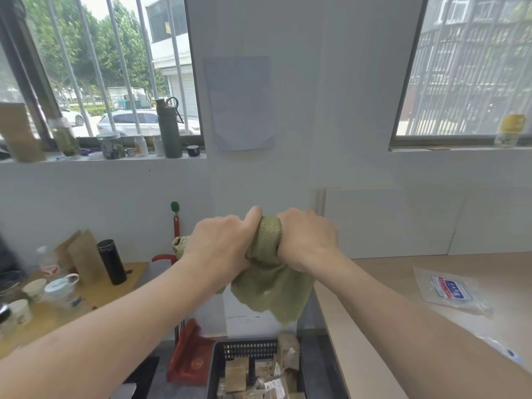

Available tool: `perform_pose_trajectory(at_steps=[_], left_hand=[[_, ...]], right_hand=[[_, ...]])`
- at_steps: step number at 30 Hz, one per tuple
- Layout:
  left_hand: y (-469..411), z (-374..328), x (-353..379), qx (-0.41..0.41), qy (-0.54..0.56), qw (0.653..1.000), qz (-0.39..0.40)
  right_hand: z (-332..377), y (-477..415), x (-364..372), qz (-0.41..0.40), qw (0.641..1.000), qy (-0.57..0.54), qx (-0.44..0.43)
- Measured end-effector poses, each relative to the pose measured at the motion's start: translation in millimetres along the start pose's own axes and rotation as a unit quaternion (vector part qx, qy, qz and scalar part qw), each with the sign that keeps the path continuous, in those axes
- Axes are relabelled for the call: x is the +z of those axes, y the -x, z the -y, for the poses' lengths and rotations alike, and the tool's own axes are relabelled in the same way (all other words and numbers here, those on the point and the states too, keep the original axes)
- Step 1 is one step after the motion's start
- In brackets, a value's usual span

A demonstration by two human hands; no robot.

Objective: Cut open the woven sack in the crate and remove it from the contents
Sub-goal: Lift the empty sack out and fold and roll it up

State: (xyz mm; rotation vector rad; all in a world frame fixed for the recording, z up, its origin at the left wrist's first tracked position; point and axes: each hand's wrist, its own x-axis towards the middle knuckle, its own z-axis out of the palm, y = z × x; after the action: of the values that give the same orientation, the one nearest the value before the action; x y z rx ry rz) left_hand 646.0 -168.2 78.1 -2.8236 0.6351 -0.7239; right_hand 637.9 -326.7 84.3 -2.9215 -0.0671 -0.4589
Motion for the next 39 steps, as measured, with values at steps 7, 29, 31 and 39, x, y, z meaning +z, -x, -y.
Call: perform_pose_trajectory(at_steps=[7, 29, 31, 39], left_hand=[[-6, 4, -8, 0.018, 0.013, 1.0, 0.01], [-11, 25, -34, -0.044, 0.445, 0.847, 0.288], [-6, 26, -31, -0.014, 0.391, 0.886, 0.249], [2, 14, -15, 0.109, -0.038, 0.991, -0.068]], right_hand=[[-1, 4, -8, 0.033, 0.999, -0.031, -0.01], [-4, 12, 7, -0.223, 0.953, 0.158, -0.133], [-1, 14, 7, -0.159, 0.97, 0.137, -0.124], [8, 13, -10, 0.067, 0.996, -0.055, 0.024]])
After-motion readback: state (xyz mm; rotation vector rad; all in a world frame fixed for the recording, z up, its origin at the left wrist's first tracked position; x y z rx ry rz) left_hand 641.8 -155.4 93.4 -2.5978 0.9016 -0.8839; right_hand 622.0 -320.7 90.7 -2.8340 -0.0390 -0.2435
